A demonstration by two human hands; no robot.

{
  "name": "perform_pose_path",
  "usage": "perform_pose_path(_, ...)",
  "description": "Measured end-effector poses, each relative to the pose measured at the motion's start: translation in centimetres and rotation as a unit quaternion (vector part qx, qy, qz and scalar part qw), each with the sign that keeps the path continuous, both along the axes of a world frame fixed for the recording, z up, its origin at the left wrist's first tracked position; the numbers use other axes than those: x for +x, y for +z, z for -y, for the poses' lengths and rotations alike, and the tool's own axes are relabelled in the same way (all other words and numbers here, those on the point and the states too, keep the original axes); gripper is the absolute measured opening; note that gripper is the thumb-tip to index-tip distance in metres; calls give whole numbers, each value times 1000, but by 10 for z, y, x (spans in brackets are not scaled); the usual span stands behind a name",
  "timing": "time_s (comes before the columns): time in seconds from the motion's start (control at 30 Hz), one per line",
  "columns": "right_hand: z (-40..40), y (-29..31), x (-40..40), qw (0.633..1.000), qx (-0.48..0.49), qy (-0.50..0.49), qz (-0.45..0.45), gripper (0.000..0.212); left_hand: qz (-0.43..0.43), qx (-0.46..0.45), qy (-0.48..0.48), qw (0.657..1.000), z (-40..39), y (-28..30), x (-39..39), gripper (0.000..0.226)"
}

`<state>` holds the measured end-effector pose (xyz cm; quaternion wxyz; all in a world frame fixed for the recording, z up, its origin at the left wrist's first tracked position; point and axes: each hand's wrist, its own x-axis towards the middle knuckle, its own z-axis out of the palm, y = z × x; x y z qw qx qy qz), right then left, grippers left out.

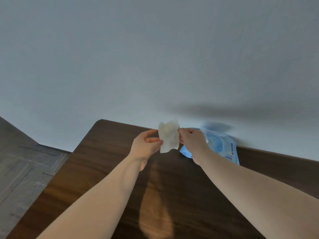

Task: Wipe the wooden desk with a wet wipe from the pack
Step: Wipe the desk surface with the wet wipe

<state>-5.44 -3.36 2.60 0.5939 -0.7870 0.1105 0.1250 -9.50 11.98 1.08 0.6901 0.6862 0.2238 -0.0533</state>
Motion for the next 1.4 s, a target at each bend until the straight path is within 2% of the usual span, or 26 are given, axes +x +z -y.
perform_pose_path(0.03,-6,1,-1,1000,9,-23,8,29,-18,27,17,999,-8,-4,-3,59)
perform_pose_path(0.07,-11,0,-1,999,5,-36,17,30,-43,92,14,995,-17,-9,-7,62)
perform_pose_path(0.1,-16,-1,-1,999,-7,-36,33,33,-76,195,-19,978,-27,-16,-11,67)
perform_pose_path(0.17,-28,-9,0,996,-52,12,75,36,-136,380,-129,906,-49,-32,-23,77)
perform_pose_path(0.23,-46,-20,-2,976,-135,110,128,31,-181,472,-200,839,-72,-48,-38,86)
perform_pose_path(0.33,-79,-45,-6,899,-283,258,212,38,-240,551,-205,772,-103,-70,-66,98)
perform_pose_path(0.43,-115,-78,-18,829,-334,399,204,42,-285,565,-201,748,-129,-89,-96,109)
perform_pose_path(0.5,-137,-107,-27,806,-350,429,211,43,-302,570,-203,736,-145,-102,-115,114)
perform_pose_path(0.6,-163,-142,-32,828,-380,363,196,51,-311,572,-201,732,-166,-120,-139,119)
perform_pose_path(0.7,-179,-165,-31,805,-439,373,138,62,-287,562,-197,750,-174,-133,-152,124)
perform_pose_path(0.8,-197,-177,-34,775,-477,389,140,67,-253,568,-175,763,-175,-144,-157,124)
perform_pose_path(0.9,-226,-182,-35,769,-479,388,167,68,-241,580,-162,761,-175,-151,-159,123)
perform_pose_path(1.13,-311,-186,-31,782,-457,385,178,69,-216,572,-148,777,-179,-151,-161,118)
perform_pose_path(1.4,-364,-188,-25,776,-455,386,204,71,-218,560,-147,786,-181,-156,-159,127)
